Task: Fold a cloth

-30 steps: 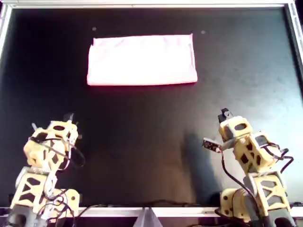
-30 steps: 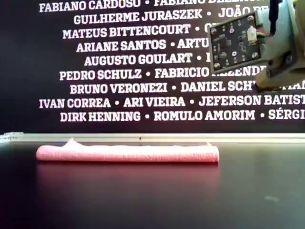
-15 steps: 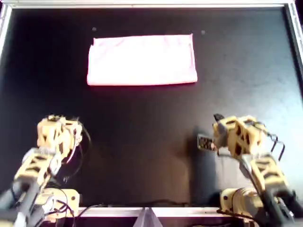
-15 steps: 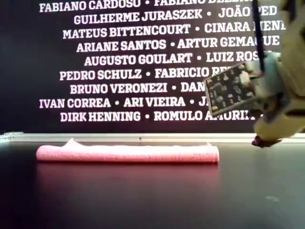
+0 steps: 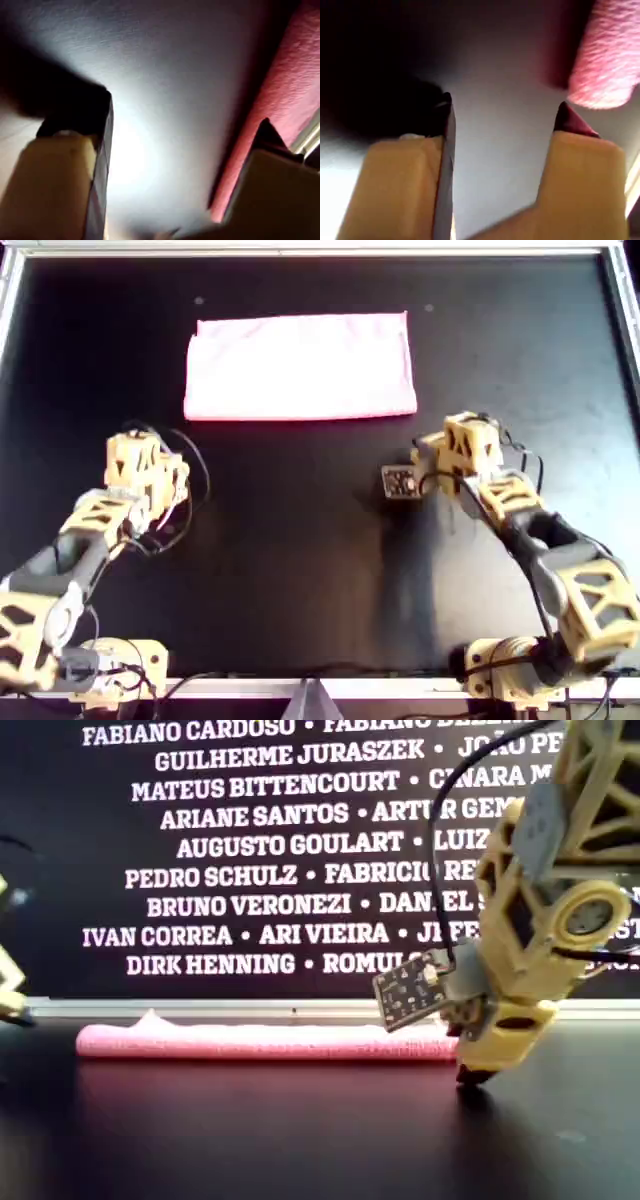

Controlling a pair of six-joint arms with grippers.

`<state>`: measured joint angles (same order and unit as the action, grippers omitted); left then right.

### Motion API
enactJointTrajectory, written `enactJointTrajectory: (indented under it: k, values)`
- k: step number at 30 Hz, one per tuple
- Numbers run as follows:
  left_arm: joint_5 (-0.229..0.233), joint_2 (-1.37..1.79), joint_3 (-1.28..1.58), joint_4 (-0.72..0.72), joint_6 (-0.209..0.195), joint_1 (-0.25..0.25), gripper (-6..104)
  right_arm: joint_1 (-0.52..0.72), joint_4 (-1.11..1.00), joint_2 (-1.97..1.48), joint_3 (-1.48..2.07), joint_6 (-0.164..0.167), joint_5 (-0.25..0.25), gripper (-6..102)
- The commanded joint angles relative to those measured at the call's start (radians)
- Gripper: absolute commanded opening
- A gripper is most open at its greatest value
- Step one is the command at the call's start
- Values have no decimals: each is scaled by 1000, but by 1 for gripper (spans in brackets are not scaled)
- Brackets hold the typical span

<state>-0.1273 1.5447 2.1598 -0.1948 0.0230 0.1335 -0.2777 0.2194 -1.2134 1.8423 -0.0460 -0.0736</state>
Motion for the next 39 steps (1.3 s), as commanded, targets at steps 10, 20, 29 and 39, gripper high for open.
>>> enactJointTrajectory:
  k: [10, 20, 29, 39]
  values:
    - [11, -356, -443, 26, 5, -6, 99, -8, -38, 221, -437, 8, 8, 74]
    - [9, -451, -563, 26, 5, -6, 99, -8, -38, 321, -571, 8, -6, 74]
    - [11, -549, -696, 25, 5, -6, 99, -9, -38, 345, -617, 8, -6, 74]
    - [0, -598, -764, 25, 6, -6, 99, -26, -37, 425, -727, 8, -8, 74]
